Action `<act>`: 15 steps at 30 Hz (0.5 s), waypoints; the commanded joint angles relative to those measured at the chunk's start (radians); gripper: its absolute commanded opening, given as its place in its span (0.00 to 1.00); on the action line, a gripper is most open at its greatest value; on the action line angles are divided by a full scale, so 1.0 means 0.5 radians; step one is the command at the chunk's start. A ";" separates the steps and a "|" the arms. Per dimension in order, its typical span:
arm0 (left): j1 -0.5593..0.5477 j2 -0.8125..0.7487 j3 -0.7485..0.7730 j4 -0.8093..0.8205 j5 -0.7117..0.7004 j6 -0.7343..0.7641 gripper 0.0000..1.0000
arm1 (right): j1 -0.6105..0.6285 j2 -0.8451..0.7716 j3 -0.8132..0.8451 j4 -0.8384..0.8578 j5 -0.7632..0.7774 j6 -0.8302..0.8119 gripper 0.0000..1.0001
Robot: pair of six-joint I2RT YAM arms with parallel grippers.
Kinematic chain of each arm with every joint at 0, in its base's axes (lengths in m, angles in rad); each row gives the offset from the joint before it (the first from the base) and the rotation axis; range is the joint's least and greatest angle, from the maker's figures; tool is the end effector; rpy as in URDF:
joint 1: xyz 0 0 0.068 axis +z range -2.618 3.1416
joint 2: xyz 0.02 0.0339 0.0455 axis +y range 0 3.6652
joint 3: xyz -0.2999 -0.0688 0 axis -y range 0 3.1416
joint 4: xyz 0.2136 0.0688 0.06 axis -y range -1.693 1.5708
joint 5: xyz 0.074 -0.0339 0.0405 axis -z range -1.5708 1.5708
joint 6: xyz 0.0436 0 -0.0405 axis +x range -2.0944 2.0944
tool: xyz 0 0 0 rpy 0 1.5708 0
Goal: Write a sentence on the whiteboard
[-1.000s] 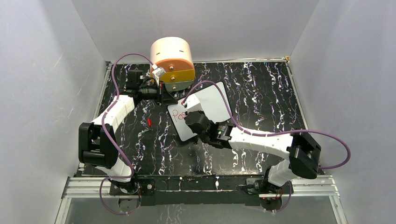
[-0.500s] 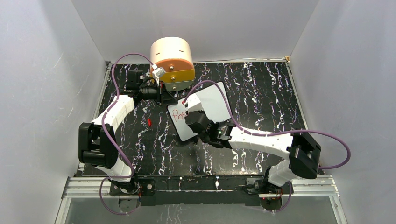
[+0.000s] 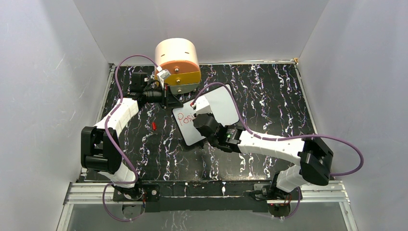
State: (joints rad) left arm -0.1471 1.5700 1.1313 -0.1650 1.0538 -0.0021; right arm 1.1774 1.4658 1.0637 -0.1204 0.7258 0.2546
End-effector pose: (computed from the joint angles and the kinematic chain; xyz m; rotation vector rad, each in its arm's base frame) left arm 0.3083 -0.0840 0.3227 0.7413 1.9170 -1.2173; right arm 0.1421 0.2669 0.3302 -0.4754 1.8989 0.1777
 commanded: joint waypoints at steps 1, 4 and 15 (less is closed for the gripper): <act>-0.016 0.035 -0.040 -0.110 -0.118 0.044 0.00 | -0.013 -0.102 -0.013 0.117 0.001 -0.031 0.00; -0.016 0.037 -0.041 -0.109 -0.118 0.044 0.00 | -0.012 -0.105 -0.009 0.135 0.000 -0.049 0.00; -0.016 0.039 -0.041 -0.110 -0.114 0.044 0.00 | -0.012 -0.093 0.000 0.215 -0.044 -0.088 0.00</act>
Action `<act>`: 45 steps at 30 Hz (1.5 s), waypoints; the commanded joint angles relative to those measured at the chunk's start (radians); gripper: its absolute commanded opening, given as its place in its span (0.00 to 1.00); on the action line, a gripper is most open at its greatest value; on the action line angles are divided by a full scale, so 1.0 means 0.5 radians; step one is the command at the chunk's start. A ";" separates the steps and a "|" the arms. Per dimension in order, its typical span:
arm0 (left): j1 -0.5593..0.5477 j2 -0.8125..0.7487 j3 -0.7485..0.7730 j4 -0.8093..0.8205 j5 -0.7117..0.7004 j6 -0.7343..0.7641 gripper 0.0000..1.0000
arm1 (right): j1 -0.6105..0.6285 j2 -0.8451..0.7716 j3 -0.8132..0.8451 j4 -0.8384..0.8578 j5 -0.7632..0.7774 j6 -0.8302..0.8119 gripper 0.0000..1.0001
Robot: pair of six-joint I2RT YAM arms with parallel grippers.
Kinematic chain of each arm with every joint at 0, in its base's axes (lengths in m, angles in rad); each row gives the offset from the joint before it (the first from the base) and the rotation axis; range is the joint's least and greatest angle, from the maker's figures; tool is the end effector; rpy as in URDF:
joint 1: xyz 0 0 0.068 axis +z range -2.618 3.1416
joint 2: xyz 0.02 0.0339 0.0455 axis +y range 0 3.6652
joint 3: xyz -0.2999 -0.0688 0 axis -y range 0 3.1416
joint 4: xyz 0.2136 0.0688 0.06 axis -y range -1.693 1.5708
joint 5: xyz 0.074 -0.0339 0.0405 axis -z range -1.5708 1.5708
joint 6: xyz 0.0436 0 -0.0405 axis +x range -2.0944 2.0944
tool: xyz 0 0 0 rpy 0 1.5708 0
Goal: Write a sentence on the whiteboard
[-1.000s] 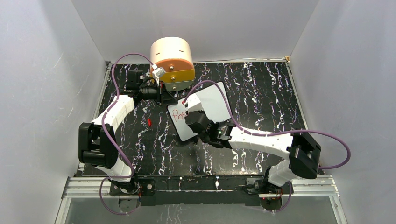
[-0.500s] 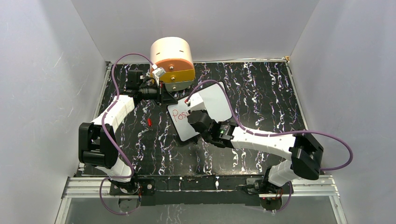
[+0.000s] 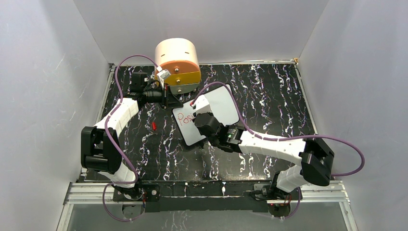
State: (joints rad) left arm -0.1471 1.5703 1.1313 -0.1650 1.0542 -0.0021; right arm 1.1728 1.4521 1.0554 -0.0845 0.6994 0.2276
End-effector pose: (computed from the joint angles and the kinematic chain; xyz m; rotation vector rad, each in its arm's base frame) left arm 0.3083 -0.0840 0.3227 0.7414 1.9171 -1.2179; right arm 0.1421 0.2655 0.3344 -0.4892 1.8759 0.2112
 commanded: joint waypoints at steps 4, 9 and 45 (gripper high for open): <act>-0.016 0.036 -0.040 -0.110 -0.111 0.044 0.00 | -0.002 -0.044 0.035 0.154 0.010 -0.048 0.00; -0.016 0.037 -0.039 -0.110 -0.111 0.044 0.00 | -0.002 0.003 0.061 0.143 0.016 -0.056 0.00; -0.016 0.042 -0.040 -0.111 -0.115 0.045 0.00 | -0.006 0.017 0.065 -0.148 0.018 0.060 0.00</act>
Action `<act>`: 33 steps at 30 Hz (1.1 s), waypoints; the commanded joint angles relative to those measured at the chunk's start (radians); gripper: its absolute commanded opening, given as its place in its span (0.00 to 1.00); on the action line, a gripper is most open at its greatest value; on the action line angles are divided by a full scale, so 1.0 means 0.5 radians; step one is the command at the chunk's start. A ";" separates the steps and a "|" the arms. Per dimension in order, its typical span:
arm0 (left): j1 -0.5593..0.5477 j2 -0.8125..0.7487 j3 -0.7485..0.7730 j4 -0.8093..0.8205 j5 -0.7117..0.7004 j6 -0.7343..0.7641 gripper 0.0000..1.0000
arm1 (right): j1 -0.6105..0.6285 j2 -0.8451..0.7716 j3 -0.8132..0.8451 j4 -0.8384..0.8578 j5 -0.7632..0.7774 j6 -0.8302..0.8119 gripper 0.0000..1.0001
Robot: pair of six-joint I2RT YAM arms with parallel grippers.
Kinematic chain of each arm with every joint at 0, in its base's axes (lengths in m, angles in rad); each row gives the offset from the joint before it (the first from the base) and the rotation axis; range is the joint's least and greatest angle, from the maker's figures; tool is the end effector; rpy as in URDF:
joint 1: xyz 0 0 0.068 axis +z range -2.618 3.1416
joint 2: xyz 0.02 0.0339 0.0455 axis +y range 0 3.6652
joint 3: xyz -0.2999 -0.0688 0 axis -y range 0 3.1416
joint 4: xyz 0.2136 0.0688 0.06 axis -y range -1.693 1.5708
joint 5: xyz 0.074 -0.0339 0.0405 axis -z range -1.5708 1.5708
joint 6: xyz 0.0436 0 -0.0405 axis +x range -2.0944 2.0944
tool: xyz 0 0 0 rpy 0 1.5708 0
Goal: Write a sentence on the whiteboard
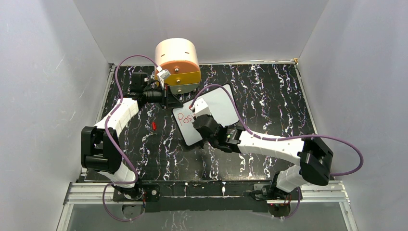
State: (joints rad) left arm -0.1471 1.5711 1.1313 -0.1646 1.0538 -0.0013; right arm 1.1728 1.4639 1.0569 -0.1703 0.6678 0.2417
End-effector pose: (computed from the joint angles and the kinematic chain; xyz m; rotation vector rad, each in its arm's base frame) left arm 0.3085 -0.0840 0.3224 0.7418 1.9172 -1.2171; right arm 0.1406 0.2648 0.3232 -0.5571 1.9396 0.1756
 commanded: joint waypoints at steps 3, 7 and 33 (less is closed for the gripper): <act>-0.016 0.042 -0.040 -0.111 -0.110 0.043 0.00 | -0.005 -0.013 0.056 0.055 0.103 0.025 0.00; -0.016 0.042 -0.039 -0.111 -0.113 0.046 0.00 | -0.007 -0.038 0.043 0.092 0.099 0.015 0.00; -0.016 0.037 -0.040 -0.112 -0.107 0.046 0.00 | -0.063 -0.040 0.029 0.278 0.087 -0.062 0.00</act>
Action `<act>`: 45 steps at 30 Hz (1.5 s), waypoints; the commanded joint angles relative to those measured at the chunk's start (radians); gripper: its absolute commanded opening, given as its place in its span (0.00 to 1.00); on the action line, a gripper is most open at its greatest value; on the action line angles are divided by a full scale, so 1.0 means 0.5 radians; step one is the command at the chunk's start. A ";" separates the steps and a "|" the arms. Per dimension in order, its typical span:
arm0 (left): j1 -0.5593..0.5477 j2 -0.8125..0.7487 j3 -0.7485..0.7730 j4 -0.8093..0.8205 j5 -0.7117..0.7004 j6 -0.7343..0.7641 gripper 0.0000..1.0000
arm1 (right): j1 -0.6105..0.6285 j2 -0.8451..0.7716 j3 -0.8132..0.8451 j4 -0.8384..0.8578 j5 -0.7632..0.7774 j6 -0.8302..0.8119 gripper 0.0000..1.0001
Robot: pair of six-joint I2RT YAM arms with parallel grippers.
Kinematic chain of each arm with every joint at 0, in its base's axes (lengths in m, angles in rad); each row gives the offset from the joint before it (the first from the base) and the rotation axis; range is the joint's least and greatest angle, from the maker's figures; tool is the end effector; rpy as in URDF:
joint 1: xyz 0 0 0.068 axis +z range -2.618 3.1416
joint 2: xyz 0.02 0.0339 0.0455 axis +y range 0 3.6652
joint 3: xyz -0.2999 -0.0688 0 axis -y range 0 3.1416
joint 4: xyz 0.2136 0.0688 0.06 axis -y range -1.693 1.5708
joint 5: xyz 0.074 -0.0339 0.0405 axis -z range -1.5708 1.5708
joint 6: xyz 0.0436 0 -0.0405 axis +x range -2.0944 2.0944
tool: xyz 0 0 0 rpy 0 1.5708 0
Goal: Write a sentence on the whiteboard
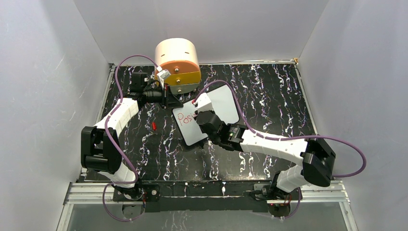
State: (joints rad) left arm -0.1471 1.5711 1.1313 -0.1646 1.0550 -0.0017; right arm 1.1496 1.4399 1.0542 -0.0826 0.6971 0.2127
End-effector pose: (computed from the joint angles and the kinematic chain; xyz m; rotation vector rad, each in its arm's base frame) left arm 0.3085 -0.0841 0.3225 0.7420 1.9169 -1.2186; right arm 0.1471 0.2598 0.3376 -0.4747 1.8698 0.1974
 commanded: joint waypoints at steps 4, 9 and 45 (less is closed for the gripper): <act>-0.016 0.036 -0.040 -0.110 -0.107 0.048 0.00 | -0.019 0.022 0.044 0.076 0.002 0.006 0.00; -0.016 0.039 -0.039 -0.113 -0.107 0.047 0.00 | -0.020 0.036 0.058 0.027 -0.032 0.022 0.00; -0.016 0.043 -0.036 -0.112 -0.125 0.043 0.00 | -0.021 -0.030 -0.001 -0.114 -0.041 0.117 0.00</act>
State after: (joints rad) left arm -0.1471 1.5715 1.1313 -0.1646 1.0534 -0.0010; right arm 1.1446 1.4422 1.0363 -0.1246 0.6769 0.2516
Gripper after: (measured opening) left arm 0.060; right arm 0.206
